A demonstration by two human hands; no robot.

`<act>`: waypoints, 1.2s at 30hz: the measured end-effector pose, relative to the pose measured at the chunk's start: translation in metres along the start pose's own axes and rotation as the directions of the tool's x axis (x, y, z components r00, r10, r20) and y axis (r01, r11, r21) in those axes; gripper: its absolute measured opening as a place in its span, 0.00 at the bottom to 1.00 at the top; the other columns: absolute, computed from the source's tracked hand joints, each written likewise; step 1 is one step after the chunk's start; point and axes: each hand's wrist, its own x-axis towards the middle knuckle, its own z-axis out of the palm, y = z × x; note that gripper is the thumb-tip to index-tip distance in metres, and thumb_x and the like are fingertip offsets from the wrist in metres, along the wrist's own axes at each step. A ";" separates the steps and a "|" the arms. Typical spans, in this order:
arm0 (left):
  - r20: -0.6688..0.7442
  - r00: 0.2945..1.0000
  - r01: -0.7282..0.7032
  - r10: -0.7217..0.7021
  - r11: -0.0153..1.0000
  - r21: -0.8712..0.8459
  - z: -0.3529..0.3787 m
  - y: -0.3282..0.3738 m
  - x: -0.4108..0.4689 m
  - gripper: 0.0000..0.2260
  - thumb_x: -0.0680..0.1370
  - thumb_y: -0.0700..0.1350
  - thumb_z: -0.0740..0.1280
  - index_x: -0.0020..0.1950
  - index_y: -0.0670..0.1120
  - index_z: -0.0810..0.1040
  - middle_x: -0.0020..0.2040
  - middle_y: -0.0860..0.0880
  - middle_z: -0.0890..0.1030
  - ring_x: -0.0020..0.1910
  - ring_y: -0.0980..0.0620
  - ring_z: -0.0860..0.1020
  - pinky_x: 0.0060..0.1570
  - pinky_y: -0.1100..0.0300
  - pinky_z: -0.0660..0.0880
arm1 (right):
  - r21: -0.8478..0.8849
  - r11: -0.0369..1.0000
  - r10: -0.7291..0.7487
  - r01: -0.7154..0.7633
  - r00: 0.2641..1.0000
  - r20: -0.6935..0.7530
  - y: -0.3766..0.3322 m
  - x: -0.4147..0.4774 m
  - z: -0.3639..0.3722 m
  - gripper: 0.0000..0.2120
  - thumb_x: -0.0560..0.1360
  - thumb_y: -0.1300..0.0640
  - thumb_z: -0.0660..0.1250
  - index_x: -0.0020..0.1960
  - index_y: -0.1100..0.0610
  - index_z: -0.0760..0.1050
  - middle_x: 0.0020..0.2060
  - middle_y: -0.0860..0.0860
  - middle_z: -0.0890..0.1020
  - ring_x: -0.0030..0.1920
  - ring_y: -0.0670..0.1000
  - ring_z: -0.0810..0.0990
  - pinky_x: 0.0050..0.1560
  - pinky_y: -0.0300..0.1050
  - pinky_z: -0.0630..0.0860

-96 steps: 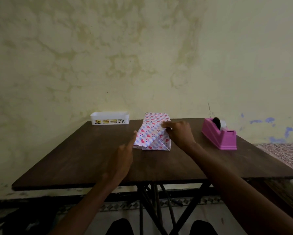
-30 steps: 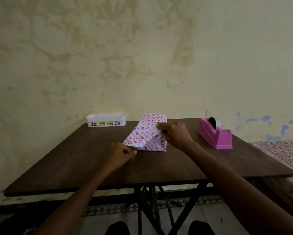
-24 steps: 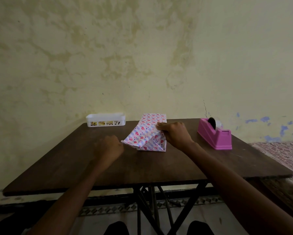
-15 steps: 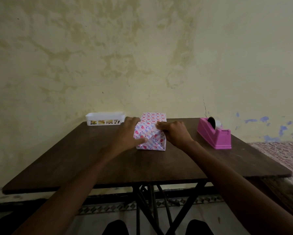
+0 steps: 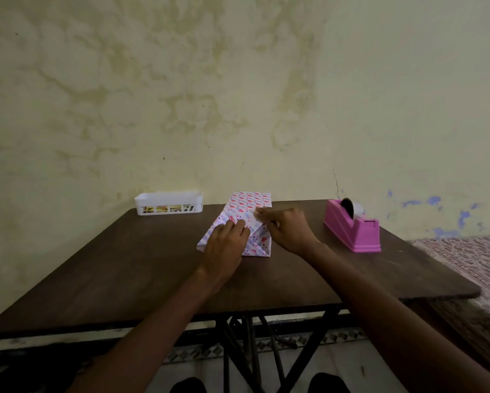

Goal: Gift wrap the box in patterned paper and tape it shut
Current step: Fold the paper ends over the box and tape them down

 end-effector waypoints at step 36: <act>-0.097 0.995 -0.033 0.039 0.998 0.062 0.021 -0.007 -0.010 0.19 0.62 0.39 0.80 0.52 0.43 0.84 0.56 0.41 0.82 0.55 0.39 0.80 0.53 0.42 0.77 | -0.378 0.924 0.026 -0.052 0.997 -0.074 -0.016 0.009 0.007 0.15 0.67 0.58 0.76 0.52 0.49 0.79 0.36 0.49 0.85 0.32 0.56 0.83 0.28 0.40 0.69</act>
